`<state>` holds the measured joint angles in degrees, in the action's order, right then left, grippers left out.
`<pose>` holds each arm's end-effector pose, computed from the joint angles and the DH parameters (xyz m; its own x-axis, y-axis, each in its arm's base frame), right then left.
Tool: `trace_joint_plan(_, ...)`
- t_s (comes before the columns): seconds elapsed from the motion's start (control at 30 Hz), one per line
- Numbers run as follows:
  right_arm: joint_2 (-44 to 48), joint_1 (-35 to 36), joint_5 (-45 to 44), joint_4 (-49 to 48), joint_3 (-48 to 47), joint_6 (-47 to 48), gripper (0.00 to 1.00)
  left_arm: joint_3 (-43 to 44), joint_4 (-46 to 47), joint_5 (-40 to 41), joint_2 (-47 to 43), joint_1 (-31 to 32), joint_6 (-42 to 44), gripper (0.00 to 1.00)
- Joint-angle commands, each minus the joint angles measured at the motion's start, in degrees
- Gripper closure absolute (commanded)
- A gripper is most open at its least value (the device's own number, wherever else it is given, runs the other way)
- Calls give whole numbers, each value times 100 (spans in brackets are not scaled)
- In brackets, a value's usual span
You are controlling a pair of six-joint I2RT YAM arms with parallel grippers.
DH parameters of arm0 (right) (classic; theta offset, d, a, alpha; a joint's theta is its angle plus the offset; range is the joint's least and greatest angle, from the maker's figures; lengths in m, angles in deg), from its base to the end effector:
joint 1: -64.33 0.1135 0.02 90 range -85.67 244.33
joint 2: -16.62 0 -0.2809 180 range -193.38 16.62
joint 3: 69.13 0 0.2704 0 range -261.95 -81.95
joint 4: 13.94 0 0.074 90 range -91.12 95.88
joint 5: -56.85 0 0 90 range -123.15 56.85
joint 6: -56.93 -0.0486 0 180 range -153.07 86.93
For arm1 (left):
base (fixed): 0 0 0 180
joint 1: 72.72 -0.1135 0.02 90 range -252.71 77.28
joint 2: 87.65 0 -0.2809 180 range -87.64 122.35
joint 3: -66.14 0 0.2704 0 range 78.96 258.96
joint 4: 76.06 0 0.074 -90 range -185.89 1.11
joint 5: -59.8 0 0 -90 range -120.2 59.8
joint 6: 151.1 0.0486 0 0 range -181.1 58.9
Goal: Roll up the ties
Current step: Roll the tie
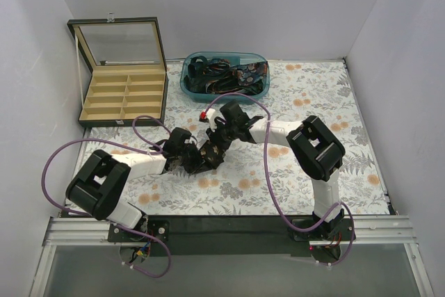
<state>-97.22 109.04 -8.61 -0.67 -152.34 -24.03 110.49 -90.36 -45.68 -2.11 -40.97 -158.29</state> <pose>0.3066 0.3319 0.1507 -0.3527 -0.5503 -0.7569 -0.9195 0.3539 0.1712 0.2229 -0.1532 0.1159 -0.5430 -0.7884 0.2891 -0.7748 0.3376 -0.5346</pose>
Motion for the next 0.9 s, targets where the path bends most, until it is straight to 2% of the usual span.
trace_joint_plan(0.0, 47, 108, 473, -45, 43, -68, 87, 29, -151, 424, 112, 33, 51, 100)
trace_joint_plan(0.3, 38, 205, 1080, -414, 131, -763, 87, -41, -11, 468, 121, 33, -46, 100)
trace_joint_plan(0.57, 502, -14, -763, -396, 350, -807, 85, -182, -2, 494, -46, 33, -81, 100)
trace_joint_plan(0.63, 600, -155, -871, -396, 421, -816, 85, -200, -11, 494, -55, 33, -90, 100)
trace_joint_plan(0.87, 881, -472, -433, -317, 623, -746, 84, -165, -11, 476, -28, 33, -81, 100)
